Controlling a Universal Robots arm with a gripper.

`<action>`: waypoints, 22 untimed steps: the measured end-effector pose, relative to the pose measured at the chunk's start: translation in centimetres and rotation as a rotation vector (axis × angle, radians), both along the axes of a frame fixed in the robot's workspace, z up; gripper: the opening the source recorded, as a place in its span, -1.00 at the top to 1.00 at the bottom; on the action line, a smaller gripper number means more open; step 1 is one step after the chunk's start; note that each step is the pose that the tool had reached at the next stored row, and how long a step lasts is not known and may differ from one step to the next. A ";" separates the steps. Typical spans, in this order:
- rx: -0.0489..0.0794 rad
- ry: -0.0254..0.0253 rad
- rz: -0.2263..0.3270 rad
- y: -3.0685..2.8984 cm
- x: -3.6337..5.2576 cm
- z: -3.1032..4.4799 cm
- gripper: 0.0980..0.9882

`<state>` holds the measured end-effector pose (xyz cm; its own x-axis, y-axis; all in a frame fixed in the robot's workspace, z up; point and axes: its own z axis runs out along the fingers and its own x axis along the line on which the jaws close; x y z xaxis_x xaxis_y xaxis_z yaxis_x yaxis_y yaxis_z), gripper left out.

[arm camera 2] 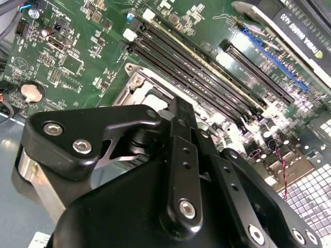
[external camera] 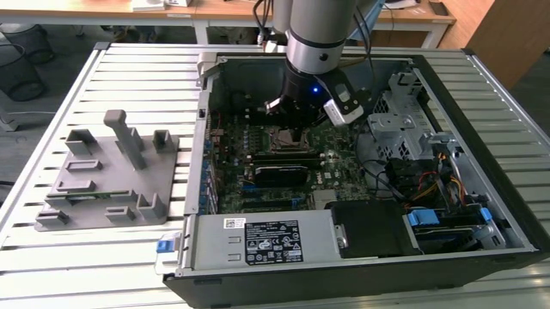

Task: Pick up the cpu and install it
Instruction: 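Install the second cpu locking lever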

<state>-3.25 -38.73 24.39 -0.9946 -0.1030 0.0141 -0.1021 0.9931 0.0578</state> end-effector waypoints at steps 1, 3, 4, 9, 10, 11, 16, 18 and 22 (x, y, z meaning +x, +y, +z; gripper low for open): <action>0.000 -0.0001 0.001 -0.04 -0.01 -0.01 0.98; 0.000 0.0000 0.004 -0.11 -0.04 -0.04 0.98; 0.000 0.0000 0.005 -0.15 -0.06 -0.05 0.98; 0.000 0.0000 0.011 -0.23 -0.12 -0.16 0.98; 0.000 0.0001 0.012 -0.25 -0.18 -0.17 0.98; 0.000 0.0000 0.013 -0.27 -0.22 -0.21 0.98; 0.000 0.0000 0.014 -0.33 -0.57 -0.35 0.98; 0.000 0.0000 0.014 -0.33 -0.70 -0.38 0.98; 0.000 0.0000 0.014 -0.33 -0.87 -0.44 0.98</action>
